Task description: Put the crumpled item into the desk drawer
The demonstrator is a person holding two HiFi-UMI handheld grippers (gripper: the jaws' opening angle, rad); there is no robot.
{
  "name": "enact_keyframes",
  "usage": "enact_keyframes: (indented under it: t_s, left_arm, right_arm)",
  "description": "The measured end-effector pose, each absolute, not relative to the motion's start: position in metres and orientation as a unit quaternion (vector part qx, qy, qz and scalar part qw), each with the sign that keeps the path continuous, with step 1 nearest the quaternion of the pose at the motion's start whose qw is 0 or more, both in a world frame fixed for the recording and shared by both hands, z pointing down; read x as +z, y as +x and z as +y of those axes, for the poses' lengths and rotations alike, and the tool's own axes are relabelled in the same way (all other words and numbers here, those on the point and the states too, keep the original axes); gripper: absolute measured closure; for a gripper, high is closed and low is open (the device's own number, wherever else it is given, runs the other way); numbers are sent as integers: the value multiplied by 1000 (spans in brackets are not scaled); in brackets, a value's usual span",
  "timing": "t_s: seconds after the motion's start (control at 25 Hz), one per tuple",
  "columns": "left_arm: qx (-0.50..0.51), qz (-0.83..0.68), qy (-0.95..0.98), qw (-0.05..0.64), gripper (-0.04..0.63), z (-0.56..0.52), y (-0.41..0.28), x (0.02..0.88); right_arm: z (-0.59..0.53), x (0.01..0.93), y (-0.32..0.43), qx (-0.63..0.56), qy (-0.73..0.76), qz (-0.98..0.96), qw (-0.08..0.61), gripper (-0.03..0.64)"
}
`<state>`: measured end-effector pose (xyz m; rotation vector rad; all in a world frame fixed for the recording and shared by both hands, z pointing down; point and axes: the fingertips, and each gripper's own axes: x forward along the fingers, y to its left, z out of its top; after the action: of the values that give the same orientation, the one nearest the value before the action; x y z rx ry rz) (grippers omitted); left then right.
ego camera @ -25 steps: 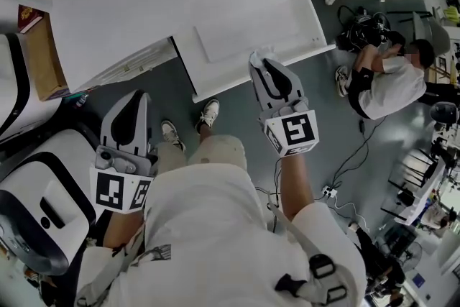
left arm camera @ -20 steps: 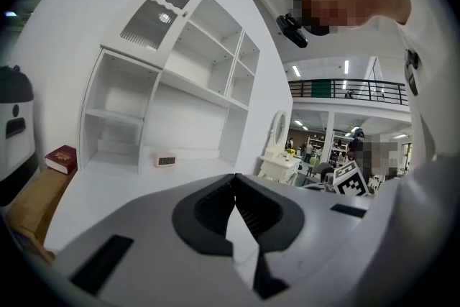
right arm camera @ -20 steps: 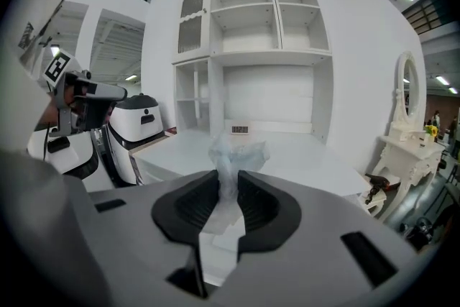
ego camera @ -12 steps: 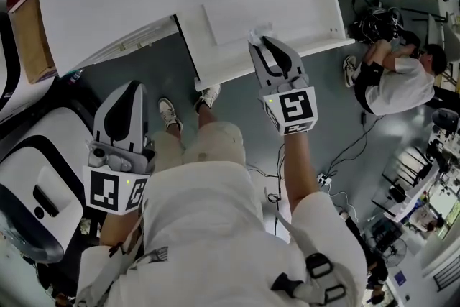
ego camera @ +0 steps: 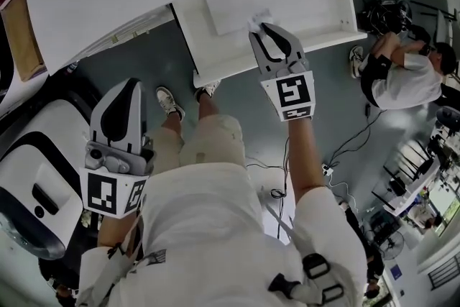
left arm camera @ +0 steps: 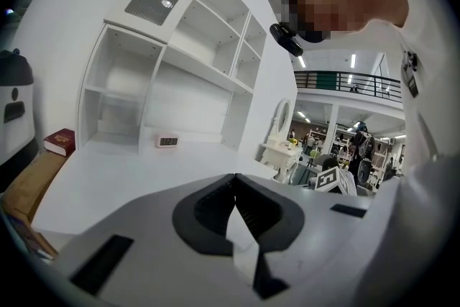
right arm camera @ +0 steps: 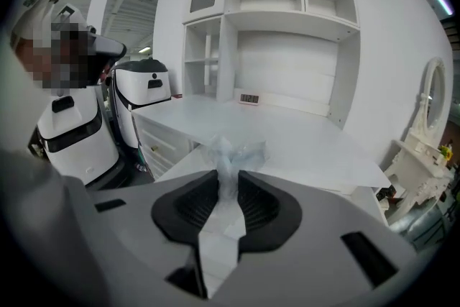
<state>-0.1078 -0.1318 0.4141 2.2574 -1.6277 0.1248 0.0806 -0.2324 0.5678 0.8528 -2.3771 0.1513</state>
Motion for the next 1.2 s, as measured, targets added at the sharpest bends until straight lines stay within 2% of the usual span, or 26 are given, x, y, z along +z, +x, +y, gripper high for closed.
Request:
enact_keyframes:
  t_s: [0.24,1.2]
  left_arm:
    - [50,-572,795,194,580,-133,-103,437]
    - [58,-612,757,223,580,-133,-127,466]
  right_arm:
    - [-238,594,77,18,293,-888,353,522]
    - [-267,669,47,-28,199,-874,442,512]
